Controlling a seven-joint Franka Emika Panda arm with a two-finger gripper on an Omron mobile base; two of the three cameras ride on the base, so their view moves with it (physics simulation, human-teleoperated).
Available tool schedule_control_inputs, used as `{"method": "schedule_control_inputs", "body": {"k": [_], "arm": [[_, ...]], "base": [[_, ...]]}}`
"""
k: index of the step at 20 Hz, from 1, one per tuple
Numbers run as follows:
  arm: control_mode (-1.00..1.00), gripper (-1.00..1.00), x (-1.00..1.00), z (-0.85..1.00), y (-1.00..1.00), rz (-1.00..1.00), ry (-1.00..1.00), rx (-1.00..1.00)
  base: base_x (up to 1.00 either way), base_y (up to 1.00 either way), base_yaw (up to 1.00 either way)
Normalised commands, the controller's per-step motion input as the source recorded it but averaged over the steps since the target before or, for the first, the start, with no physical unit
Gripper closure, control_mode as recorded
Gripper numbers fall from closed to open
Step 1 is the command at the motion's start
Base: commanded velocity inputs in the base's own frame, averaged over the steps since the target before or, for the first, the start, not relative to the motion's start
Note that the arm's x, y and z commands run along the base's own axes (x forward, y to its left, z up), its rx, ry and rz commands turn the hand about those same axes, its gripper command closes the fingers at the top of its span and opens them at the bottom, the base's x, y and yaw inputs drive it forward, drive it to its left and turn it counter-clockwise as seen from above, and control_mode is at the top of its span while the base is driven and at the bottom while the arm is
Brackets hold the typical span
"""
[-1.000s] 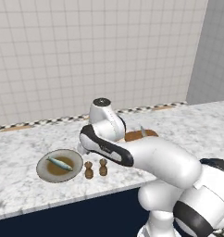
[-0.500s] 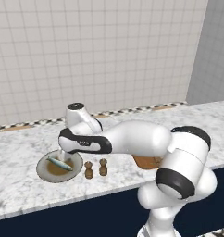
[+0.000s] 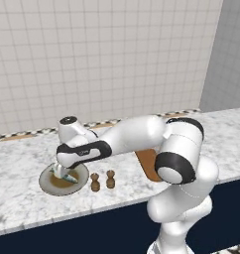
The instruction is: Pick up the knife from the drawer and place it on the cutting board. Then place the meat from the plate to the cutting board.
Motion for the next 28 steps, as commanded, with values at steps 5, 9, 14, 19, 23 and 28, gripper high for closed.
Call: {"method": "schedule_control_inputs", "body": {"k": [5,9,14,19,23,28], "arm": [[-1.0,-1.0,0.28,-0.47,0.3,0.0,0.05,-0.07],[-1.0,-1.0,0.29,-0.13,0.14,0.0,0.06,-0.05],[-1.0,-1.0,0.09,-0.15,0.01,0.0,0.16,-0.08],[-1.0,-1.0,0.0,-0.18,-0.18,0.0,0.14,-0.04],[-1.0,-1.0,0.0,-0.09,-0.02,0.0,0.0,0.0],[-1.0,-1.0,-0.03,-0.38,-0.03,0.0,0.0,-0.05]], "base": [[0.0,0.0,0.0],[0.0,0.0,0.0],[0.0,0.0,0.0],[0.0,0.0,0.0],[0.0,0.0,0.0],[0.0,0.0,0.0]]}}
